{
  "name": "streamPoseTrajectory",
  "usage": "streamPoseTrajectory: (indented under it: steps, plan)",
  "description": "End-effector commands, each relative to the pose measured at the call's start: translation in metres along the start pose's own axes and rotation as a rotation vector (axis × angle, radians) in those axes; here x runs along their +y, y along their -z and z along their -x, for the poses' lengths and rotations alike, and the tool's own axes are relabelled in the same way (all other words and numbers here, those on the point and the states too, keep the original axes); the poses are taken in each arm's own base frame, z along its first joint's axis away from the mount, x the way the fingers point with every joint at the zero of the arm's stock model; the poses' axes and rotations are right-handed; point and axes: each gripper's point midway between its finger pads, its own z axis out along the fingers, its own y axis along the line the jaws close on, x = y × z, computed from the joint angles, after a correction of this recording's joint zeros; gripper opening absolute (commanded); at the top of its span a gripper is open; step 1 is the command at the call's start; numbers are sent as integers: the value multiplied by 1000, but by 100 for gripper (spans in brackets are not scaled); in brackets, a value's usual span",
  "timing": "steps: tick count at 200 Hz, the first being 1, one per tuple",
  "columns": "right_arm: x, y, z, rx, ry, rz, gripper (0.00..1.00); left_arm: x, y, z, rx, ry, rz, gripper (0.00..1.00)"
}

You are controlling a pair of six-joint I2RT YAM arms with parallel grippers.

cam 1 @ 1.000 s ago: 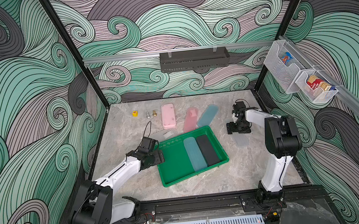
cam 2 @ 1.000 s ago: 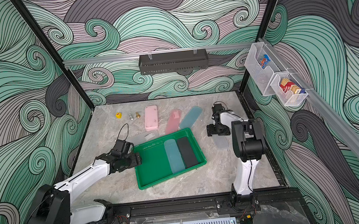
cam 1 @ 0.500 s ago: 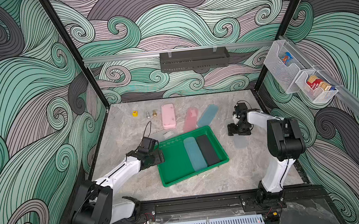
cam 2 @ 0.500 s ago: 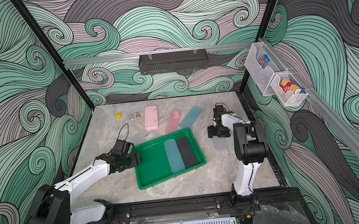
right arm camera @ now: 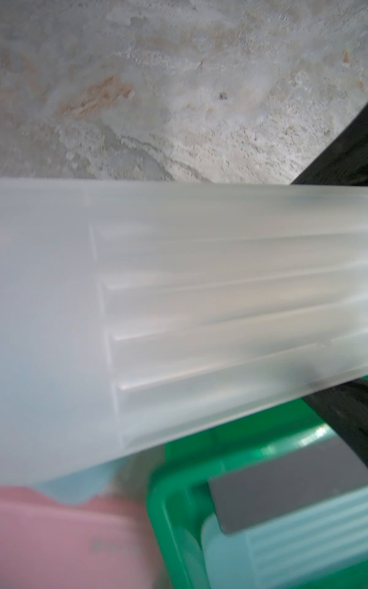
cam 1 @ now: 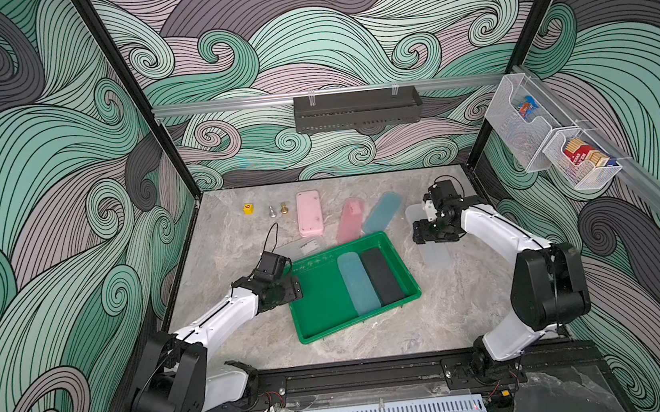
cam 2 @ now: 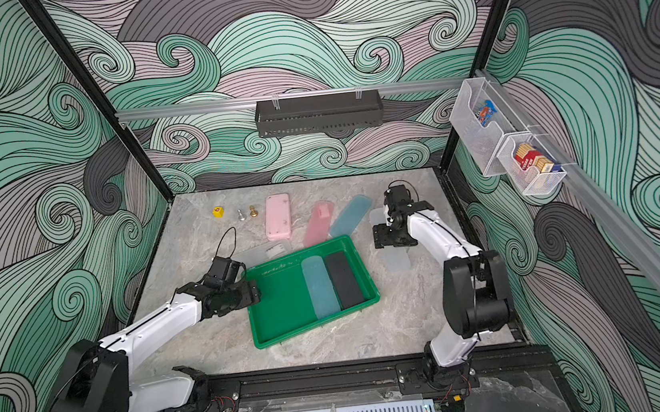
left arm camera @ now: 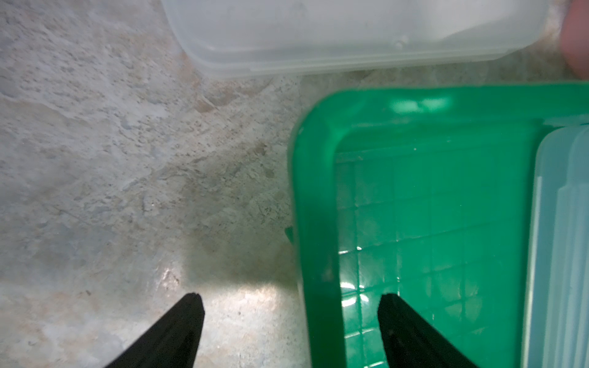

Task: Put the pencil case into the storage box
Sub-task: Pick up the pencil case from the center of the board, then place the pencil case at the storage box.

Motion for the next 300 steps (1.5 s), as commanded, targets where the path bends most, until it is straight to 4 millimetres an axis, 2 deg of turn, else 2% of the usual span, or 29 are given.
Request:
streamPoseTrajectory:
  steps: [1,29,46,118,160,208,234,285,300]
  plan:
    - [40,26,-7,-26,27,46,65,1,4,2,-13,-2,-6,90]
    - [94,33,-28,-20,82,99,65,1,7,3,-21,2,-9,90]
    - [122,30,-41,-2,124,107,65,1,10,4,-33,5,-13,90]
    - [222,-4,-70,46,235,139,65,0,28,6,-68,6,-38,90]
    - [269,-14,-89,57,303,144,65,7,32,2,-74,3,-19,90]
    - [290,-28,-107,86,294,128,64,8,30,-3,-64,1,-20,90]
    - [289,-33,-111,91,263,111,64,8,29,-4,-62,1,-22,90]
    - [274,-37,-126,113,232,72,64,8,30,-4,-60,-1,-27,90]
    - [270,-39,-131,125,233,65,68,8,29,-5,-57,-1,-27,90]
